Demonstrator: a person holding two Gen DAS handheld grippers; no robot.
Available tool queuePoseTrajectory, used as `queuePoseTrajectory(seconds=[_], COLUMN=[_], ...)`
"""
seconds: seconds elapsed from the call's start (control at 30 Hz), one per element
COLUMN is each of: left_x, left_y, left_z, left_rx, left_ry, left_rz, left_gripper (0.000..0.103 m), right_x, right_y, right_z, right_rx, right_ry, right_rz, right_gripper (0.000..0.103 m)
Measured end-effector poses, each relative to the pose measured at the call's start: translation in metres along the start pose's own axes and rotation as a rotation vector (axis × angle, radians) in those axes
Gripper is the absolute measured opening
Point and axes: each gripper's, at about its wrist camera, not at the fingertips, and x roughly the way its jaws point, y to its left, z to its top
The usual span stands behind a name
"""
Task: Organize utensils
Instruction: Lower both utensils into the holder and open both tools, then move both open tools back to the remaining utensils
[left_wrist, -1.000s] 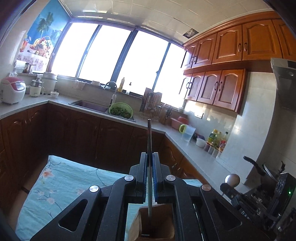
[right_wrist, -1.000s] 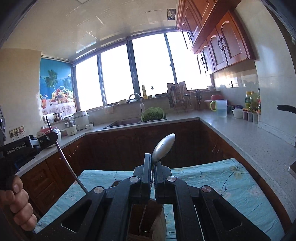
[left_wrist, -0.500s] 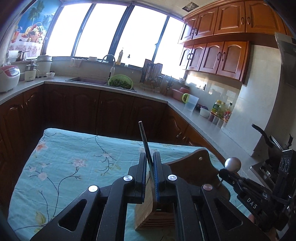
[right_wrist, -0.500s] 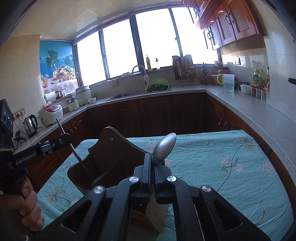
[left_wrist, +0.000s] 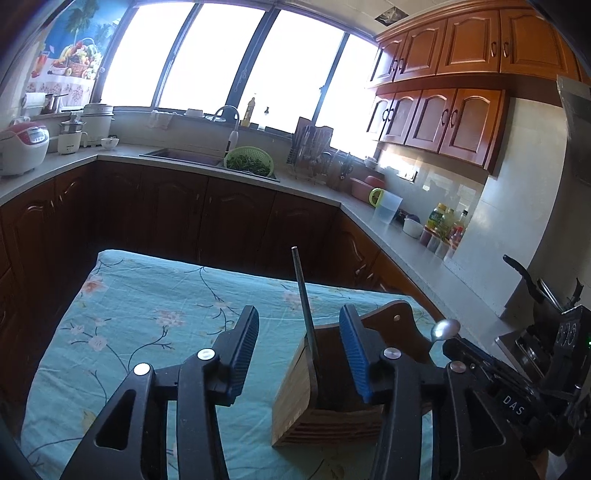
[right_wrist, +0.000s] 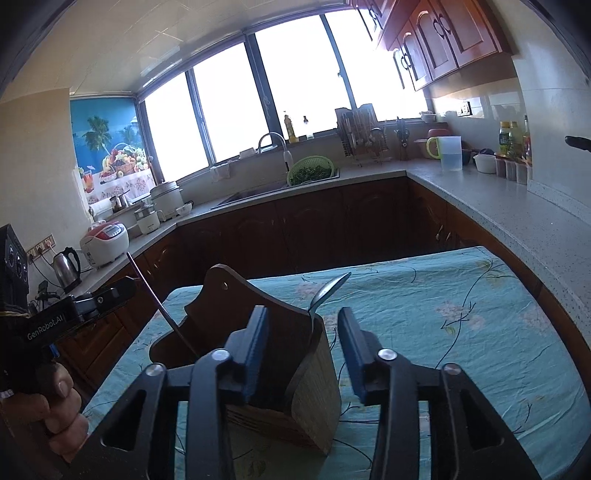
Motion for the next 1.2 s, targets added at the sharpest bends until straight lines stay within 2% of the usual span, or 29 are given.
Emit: queuePoseTrajectory(seconds=[0.07,0.13,0.2,0.27,0.47,0.83,1.2], left_x=[-0.009,-0.020,-0.035,-0.051,-0.099,-0.163,-0.182], left_y=[0.003,0.006,0.007,0.008,0.017,0.012,-0.003], left_z=[-0.004,-0.010,-0.018,-0.026,-0.060,-0.110,-0.145], left_rx=[-0.012,-0.014,-0.021,-0.026,-0.061,-0.080,-0.038], left_ry=[0.003,0.004,0.002,0.004,0.041,0.157,0.276], left_rz=[0.002,0.018,0.016,0.026,0.043,0.050,0.053], left_gripper=[0.049,0.055,0.059,0.062,0.071,0.075,0.076], right_x=[-0.010,-0.022,-0.035,-0.050,-0.100,-0.167,-0.201], right_y=[-0.005,-0.011,-0.016,-0.022,-0.032,-0.026,-0.022], right_z=[0.000,-0.001,-0.005,-0.012,-0.042,-0.108,-0.157], right_rx=[0.027,0.047,0.071,0.099,0.161,0.187,0.159], right_ry=[-0.014,-0.021,-0.025,-0.029,-0.018,0.083,0.129], right_rz=[0.006,0.001,-0.004,0.000,-0.001,-0.034,-0.092], right_gripper=[0.058,0.060,0.068,0.079,0.094,0.097,0.096])
